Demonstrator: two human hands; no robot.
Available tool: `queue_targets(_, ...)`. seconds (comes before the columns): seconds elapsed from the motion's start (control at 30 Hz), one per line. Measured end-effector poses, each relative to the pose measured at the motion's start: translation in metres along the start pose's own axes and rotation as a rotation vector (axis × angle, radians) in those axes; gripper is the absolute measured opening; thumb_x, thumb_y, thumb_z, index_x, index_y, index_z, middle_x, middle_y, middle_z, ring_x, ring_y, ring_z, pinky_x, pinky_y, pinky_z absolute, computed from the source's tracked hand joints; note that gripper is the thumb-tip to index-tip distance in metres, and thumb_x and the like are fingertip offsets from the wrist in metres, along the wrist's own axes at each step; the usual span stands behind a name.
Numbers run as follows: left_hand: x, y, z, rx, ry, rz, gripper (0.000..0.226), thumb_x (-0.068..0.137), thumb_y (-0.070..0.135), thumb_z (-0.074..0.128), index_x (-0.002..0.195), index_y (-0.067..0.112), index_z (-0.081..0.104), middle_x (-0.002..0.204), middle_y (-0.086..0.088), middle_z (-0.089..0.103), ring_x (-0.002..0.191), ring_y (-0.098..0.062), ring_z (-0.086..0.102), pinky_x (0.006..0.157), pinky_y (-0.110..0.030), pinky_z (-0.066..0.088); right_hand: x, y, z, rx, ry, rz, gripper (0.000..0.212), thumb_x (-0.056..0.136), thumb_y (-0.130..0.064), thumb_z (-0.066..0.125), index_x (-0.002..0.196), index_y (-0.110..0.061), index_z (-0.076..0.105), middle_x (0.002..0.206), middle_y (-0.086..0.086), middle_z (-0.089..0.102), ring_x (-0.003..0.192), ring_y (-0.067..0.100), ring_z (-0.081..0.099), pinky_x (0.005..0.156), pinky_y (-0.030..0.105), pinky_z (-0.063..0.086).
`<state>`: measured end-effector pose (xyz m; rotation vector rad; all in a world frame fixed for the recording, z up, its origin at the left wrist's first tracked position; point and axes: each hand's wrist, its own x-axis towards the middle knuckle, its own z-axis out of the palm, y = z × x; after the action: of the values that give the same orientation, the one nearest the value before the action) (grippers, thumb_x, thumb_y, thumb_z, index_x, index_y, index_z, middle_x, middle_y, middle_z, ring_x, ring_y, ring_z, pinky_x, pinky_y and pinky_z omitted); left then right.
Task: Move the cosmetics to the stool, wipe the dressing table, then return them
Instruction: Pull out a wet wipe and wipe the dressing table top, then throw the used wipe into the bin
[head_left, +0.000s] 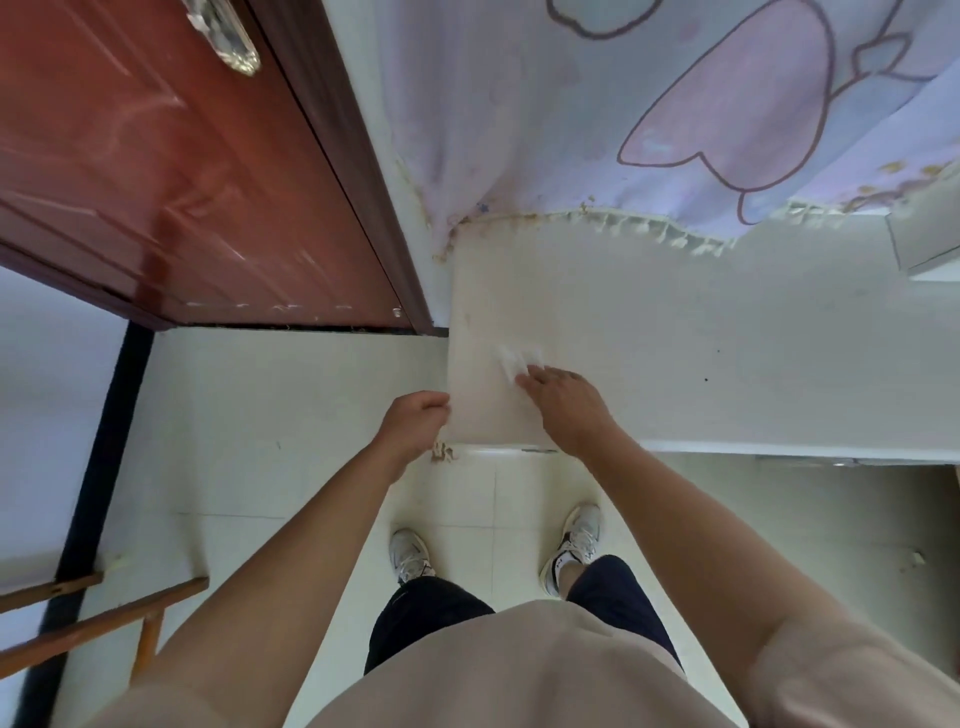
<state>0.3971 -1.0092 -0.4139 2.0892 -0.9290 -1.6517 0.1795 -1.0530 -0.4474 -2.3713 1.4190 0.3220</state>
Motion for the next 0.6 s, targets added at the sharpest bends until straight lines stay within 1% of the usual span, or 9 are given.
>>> queue_targets(0.03,-0.006,0.012,-0.004,0.028,0.02,0.038,0.042,0.094,0.01,0.05,0.136,0.015,0.055,0.134,-0.001,0.058,0.115,-0.014,0.055,0.099,-0.033,0.046,0.001,0.007,-0.016,0.025,0.039,0.028,0.058,0.09,0.001,0.041,0.145,-0.019,0.045,0.147,0.005,0.049,0.133,0.025,0.048,0.109,0.035,0.036)
queue_targets(0.1,-0.017,0.036,-0.015,0.121,0.106,0.119,0.047,0.096,0.014,0.048,0.143,0.016,0.048,0.145,-0.001,0.049,0.129,-0.017,0.048,0.109,-0.034,0.038,0.007,0.019,-0.05,0.089,0.142,0.071,0.053,0.091,-0.002,0.042,0.14,-0.018,0.053,0.137,0.006,0.059,0.122,0.028,0.056,0.104,0.037,0.04)
queue_targets(0.2,-0.048,0.057,-0.035,0.214,0.335,0.22,0.048,0.097,0.02,0.049,0.145,0.019,0.045,0.148,-0.001,0.044,0.134,-0.018,0.042,0.111,-0.031,0.033,0.018,0.022,-0.101,0.238,0.356,0.04,0.044,0.095,-0.008,0.044,0.136,-0.016,0.057,0.127,0.01,0.064,0.11,0.032,0.06,0.095,0.04,0.045)
queue_targets(0.27,-0.071,0.06,-0.051,0.27,0.485,0.297,0.047,0.098,0.023,0.049,0.144,0.022,0.044,0.148,0.0,0.042,0.135,-0.017,0.04,0.109,-0.028,0.03,0.027,0.009,-0.127,0.34,0.453,-0.008,0.04,0.098,-0.011,0.043,0.134,-0.015,0.058,0.123,0.01,0.066,0.107,0.033,0.06,0.093,0.042,0.047)
queue_targets(0.3,-0.083,0.057,-0.059,0.311,0.569,0.333,0.046,0.098,0.025,0.049,0.144,0.022,0.044,0.149,0.001,0.042,0.136,-0.018,0.039,0.109,-0.029,0.03,0.032,-0.001,-0.137,0.38,0.49,-0.047,0.038,0.098,-0.012,0.043,0.133,-0.015,0.059,0.122,0.01,0.066,0.108,0.032,0.06,0.093,0.042,0.048)
queue_targets(0.37,-0.11,0.045,-0.076,0.403,0.716,0.351,0.046,0.099,0.027,0.048,0.145,0.021,0.043,0.15,0.0,0.041,0.137,-0.021,0.038,0.113,-0.04,0.031,0.036,-0.026,-0.15,0.437,0.531,-0.13,0.036,0.1,-0.014,0.044,0.131,-0.015,0.061,0.122,0.009,0.067,0.11,0.03,0.06,0.096,0.041,0.047)
queue_targets(0.43,-0.138,0.029,-0.09,0.437,0.818,0.332,0.046,0.099,0.03,0.046,0.144,0.019,0.043,0.151,-0.004,0.041,0.137,-0.024,0.037,0.112,-0.05,0.032,0.035,-0.055,-0.155,0.47,0.548,-0.204,0.034,0.1,-0.017,0.044,0.129,-0.016,0.062,0.121,0.007,0.068,0.11,0.026,0.061,0.094,0.036,0.046)
queue_targets(0.5,-0.171,0.006,-0.103,0.441,0.902,0.291,0.046,0.1,0.032,0.045,0.144,0.018,0.043,0.151,-0.005,0.041,0.138,-0.026,0.036,0.111,-0.053,0.032,0.027,-0.092,-0.156,0.49,0.548,-0.282,0.033,0.1,-0.017,0.044,0.127,-0.016,0.063,0.117,0.005,0.069,0.105,0.024,0.062,0.088,0.033,0.046)
queue_targets(0.6,-0.217,-0.034,-0.129,0.464,1.001,0.233,0.048,0.1,0.036,0.043,0.145,0.019,0.041,0.153,-0.006,0.038,0.14,-0.028,0.034,0.112,-0.055,0.03,0.01,-0.156,-0.157,0.513,0.488,-0.372,0.033,0.099,-0.019,0.046,0.127,-0.017,0.063,0.117,0.003,0.068,0.103,0.022,0.062,0.088,0.035,0.049)
